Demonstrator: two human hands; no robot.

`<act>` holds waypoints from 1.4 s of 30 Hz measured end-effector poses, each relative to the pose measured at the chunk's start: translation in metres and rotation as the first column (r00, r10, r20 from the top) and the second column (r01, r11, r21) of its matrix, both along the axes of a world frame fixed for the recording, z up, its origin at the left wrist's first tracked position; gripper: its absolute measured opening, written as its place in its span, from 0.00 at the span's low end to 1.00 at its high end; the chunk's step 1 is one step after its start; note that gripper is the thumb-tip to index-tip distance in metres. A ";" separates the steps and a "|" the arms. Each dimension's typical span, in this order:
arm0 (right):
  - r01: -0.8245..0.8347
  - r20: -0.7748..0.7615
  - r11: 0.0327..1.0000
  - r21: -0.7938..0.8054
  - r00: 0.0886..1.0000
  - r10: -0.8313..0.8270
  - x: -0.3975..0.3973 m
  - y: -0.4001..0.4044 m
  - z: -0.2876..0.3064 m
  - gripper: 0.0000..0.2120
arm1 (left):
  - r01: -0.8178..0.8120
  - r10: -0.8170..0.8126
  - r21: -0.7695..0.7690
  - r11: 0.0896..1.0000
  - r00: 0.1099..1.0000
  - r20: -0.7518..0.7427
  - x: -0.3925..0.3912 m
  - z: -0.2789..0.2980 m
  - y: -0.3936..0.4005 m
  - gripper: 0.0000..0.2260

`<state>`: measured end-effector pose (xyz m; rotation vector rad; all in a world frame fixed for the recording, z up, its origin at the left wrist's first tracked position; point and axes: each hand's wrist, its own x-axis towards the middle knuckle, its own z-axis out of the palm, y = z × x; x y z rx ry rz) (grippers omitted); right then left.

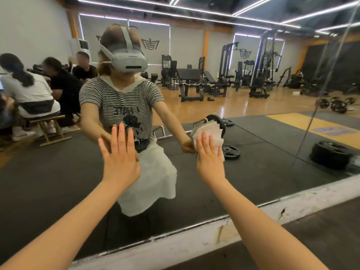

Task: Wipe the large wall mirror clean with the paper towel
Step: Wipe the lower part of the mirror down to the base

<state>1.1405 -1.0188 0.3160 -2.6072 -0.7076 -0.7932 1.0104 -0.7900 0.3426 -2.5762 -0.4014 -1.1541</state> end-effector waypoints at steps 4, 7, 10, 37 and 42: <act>-0.006 -0.018 0.999 -0.041 1.000 0.005 -0.003 -0.004 0.007 0.32 | 0.193 -0.197 0.108 0.975 0.980 0.028 0.023 -0.015 -0.031 0.49; -0.006 0.018 0.997 -0.082 1.000 0.008 -0.003 -0.005 0.011 0.33 | 0.245 -0.247 0.114 0.963 0.969 0.003 0.041 -0.019 -0.048 0.50; -0.041 0.049 0.996 -0.077 0.998 0.045 0.000 -0.009 0.011 0.38 | 0.272 -0.267 0.128 0.954 0.962 -0.056 0.055 -0.019 -0.063 0.52; -0.047 0.433 0.989 0.143 0.901 -0.020 0.170 -0.153 -0.045 0.37 | 0.138 -0.138 0.220 0.966 0.990 -0.017 0.152 -0.021 -0.179 0.38; -0.123 0.330 0.930 0.347 0.944 0.002 0.148 -0.120 -0.039 0.29 | 0.113 -0.107 0.225 0.968 0.994 -0.035 0.168 -0.022 -0.179 0.38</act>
